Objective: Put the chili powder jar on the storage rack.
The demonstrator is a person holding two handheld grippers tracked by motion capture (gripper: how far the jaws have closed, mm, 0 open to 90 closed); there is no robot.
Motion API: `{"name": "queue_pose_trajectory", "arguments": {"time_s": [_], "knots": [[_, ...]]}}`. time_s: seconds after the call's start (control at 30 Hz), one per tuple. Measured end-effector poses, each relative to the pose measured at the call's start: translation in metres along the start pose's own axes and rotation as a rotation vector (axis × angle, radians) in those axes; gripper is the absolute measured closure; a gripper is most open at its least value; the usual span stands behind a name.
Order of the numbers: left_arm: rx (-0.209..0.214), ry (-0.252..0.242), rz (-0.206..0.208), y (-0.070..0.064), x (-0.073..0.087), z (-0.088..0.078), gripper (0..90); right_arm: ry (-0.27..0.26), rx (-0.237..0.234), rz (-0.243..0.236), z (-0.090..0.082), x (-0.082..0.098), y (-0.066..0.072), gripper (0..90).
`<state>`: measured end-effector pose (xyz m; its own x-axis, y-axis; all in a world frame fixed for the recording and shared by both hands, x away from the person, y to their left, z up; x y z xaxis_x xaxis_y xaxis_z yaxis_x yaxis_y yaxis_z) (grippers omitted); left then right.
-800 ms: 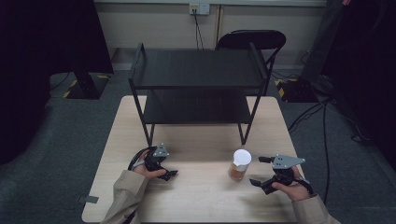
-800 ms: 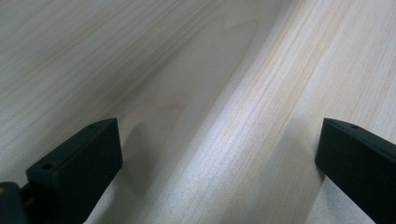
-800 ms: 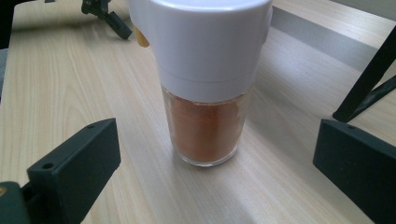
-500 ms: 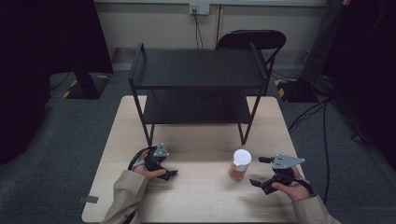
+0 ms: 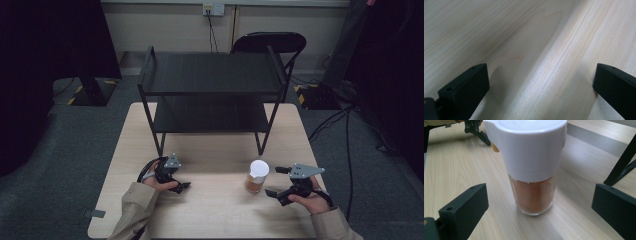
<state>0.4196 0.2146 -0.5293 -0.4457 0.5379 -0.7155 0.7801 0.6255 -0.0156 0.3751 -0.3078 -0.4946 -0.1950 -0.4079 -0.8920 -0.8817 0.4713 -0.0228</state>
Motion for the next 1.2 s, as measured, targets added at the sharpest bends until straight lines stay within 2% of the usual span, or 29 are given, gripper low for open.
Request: {"name": "queue_pose_trajectory", "arguments": {"time_s": [0.27,0.6,0.8,1.03,1.2], "knots": [[-0.001,-0.001,-0.001,0.0,0.0,0.0,0.0,-0.002,-0.01,0.01,0.014,-0.008,0.002,0.0],[0.0,-0.003,0.0,0.0,0.0,0.0,0.0,0.001,-0.04,-0.007,0.034,-0.018,0.003,0.3],[0.001,-0.004,0.0,0.0,0.0,0.0,0.0,0.022,-0.061,-0.023,0.046,-0.024,0.001,8.1],[0.001,-0.005,0.001,0.0,0.001,0.0,0.0,0.016,-0.063,-0.038,0.052,-0.027,0.0,18.2],[0.001,-0.006,0.001,0.0,0.001,0.0,0.0,0.022,-0.069,-0.054,0.053,-0.03,0.0,20.2]]}}
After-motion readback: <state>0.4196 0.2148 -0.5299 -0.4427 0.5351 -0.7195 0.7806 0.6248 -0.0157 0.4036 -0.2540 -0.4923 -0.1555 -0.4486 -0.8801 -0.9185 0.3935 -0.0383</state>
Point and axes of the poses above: each handheld gripper's, and its own axes: z roughly forward along the jaws, x roughly out of its underside, y roughly to its left, the point moved 10 cm from there along z, roughly forward along the jaws, and after that the axes turned 3 degrees about -z, right-handed, at the moved point
